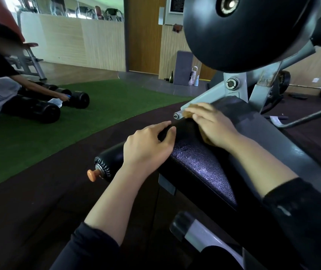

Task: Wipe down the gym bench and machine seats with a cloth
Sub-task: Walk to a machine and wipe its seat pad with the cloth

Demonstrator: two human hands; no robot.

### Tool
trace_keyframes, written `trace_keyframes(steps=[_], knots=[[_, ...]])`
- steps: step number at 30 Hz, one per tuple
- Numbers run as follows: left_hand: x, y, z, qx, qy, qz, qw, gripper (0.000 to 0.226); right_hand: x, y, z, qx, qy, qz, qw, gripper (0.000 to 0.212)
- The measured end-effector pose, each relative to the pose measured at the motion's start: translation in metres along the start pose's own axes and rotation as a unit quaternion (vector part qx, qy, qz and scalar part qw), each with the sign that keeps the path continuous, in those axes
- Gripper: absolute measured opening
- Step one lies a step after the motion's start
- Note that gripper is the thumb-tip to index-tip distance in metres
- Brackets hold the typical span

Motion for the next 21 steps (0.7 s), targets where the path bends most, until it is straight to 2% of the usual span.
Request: trace_keyframes(steps=[3, 6, 9, 12, 16, 19, 21], knots=[[0.000, 0.001, 0.001, -0.003, -0.002, -0.004, 1.000, 0.035, -0.006, -0.034, 0.038, 0.089, 0.021, -0.001, 0.996, 0.036], [-0.001, 0.001, 0.002, -0.001, -0.006, -0.002, 1.000, 0.036, 0.003, -0.074, 0.032, 0.140, 0.056, 0.026, 0.988, 0.039], [-0.001, 0.001, 0.002, -0.004, -0.008, 0.002, 1.000, 0.036, 0.016, -0.077, 0.004, 0.125, 0.055, 0.042, 0.990, 0.040], [-0.003, 0.002, 0.002, -0.014, -0.006, 0.004, 1.000, 0.037, 0.023, -0.056, -0.011, 0.079, 0.082, 0.001, 0.993, 0.040], [-0.004, 0.003, -0.001, -0.023, -0.058, 0.017, 0.998, 0.045, 0.001, -0.028, 0.011, 0.054, 0.069, 0.000, 0.996, 0.039], [-0.003, 0.003, 0.001, 0.011, -0.147, 0.042, 0.988, 0.053, -0.010, -0.029, 0.032, 0.051, 0.155, 0.061, 0.985, 0.041], [0.004, 0.005, -0.008, 0.007, -0.111, 0.021, 0.994, 0.050, 0.006, -0.037, 0.028, 0.035, 0.202, 0.047, 0.978, 0.042]])
Point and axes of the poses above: each hand's wrist, its own y-axis towards the middle knuckle, its own x-axis out of the back of the hand, z = x × y, the point moved 10 cm from there along y, towards the middle knuckle, and after that the axes turned 1 degree about x, right-handed, at the moved point
